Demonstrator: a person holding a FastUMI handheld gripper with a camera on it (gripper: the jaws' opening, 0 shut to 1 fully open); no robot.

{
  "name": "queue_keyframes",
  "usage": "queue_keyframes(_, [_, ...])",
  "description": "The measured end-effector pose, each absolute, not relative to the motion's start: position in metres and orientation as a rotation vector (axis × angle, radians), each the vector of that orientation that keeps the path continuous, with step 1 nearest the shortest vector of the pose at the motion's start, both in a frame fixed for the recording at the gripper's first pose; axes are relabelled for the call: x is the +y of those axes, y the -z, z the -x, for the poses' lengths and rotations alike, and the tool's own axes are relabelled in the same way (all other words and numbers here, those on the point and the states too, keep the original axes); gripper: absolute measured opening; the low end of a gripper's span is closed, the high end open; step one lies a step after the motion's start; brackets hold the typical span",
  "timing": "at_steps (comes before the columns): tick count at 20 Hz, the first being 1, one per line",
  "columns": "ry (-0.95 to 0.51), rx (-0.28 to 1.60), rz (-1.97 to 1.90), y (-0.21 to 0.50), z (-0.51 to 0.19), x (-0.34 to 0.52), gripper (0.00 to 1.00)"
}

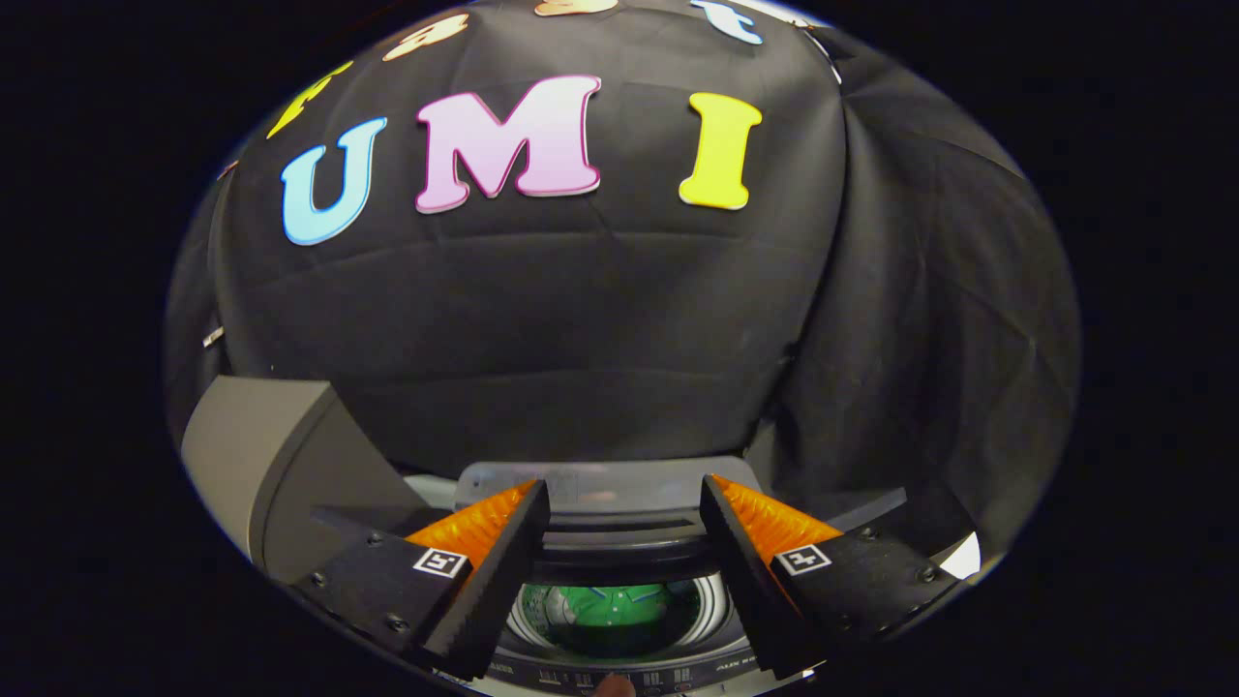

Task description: Put the clothes into the washing machine and then close the washing machine lid.

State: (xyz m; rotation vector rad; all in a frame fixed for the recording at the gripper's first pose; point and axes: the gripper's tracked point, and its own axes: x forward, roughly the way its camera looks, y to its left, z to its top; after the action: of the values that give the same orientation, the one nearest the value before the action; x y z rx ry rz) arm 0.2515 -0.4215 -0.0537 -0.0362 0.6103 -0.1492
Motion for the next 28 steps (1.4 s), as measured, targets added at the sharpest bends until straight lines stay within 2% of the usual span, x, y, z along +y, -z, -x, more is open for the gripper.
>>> queue_keyframes(7, [0.145,0.876,0.110,0.147,-0.199,-0.432,0.99])
queue_keyframes(12, [0.141,0.890,0.098,0.157,-0.189,-0.431,0.99])
queue_keyframes(20, [0.122,0.461,0.053,0.000,-0.225,-0.417,0.99])
queue_keyframes(28, [0.067,0.098,0.017,-0.155,-0.206,-0.392,0.99])
